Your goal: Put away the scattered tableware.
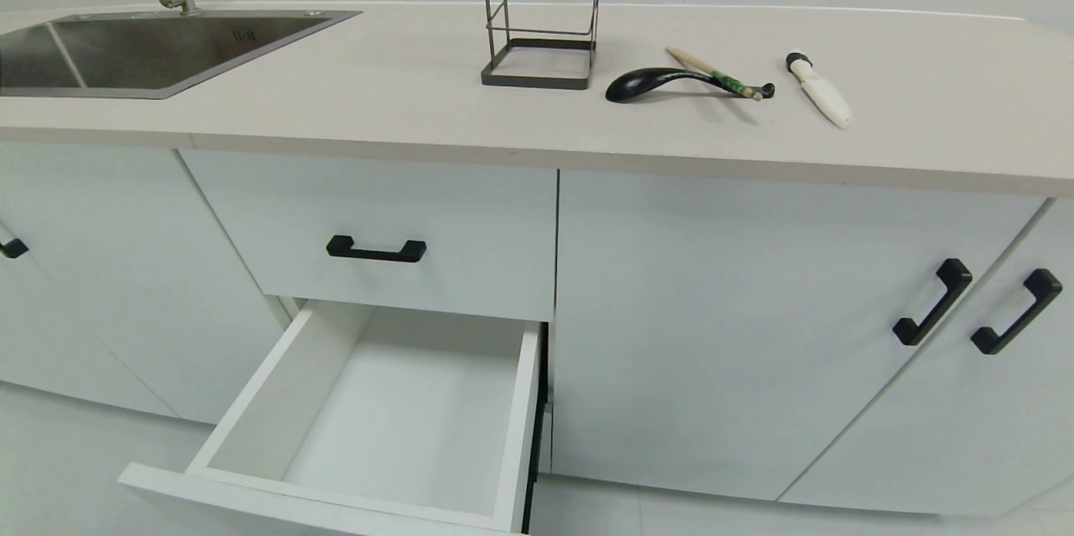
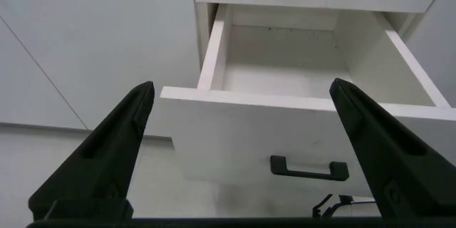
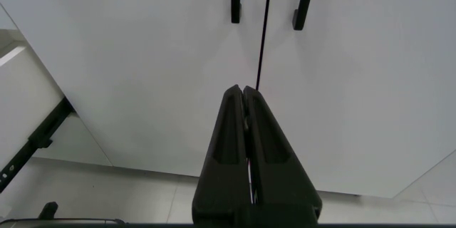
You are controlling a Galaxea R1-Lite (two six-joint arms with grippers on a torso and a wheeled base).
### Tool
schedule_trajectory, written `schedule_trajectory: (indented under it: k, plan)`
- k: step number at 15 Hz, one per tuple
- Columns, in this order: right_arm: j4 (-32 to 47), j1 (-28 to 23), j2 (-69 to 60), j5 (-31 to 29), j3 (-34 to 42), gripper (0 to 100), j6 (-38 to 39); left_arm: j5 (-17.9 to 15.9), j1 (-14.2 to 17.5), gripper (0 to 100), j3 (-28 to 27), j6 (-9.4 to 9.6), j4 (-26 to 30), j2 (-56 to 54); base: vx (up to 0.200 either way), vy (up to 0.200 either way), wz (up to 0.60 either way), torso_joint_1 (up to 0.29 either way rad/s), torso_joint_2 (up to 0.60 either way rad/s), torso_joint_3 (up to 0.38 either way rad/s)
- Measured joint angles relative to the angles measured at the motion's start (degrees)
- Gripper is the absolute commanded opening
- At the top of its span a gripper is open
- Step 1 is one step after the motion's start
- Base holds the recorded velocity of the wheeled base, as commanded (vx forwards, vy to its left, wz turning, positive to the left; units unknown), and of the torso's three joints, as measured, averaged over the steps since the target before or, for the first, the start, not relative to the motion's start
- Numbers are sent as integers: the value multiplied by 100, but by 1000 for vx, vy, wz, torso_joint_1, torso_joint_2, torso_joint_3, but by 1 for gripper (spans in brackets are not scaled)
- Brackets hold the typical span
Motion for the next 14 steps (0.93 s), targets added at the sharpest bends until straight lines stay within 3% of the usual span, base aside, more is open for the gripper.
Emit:
schedule_trajectory:
  k: [2, 8, 14]
  plan:
    - [0, 0, 0, 0, 0, 0, 0, 2, 0, 100, 0, -2, -2, 0, 0, -200, 0, 7, 7, 9]
    - [-4, -6, 0, 0, 0, 0, -4, 34, -7, 100, 0, 17, 11, 0, 0, 0, 0, 0, 0, 0]
    - [-1, -4, 0, -18, 0, 0, -15, 34, 0, 100, 0, 17, 9, 0, 0, 0, 500, 3, 4, 3]
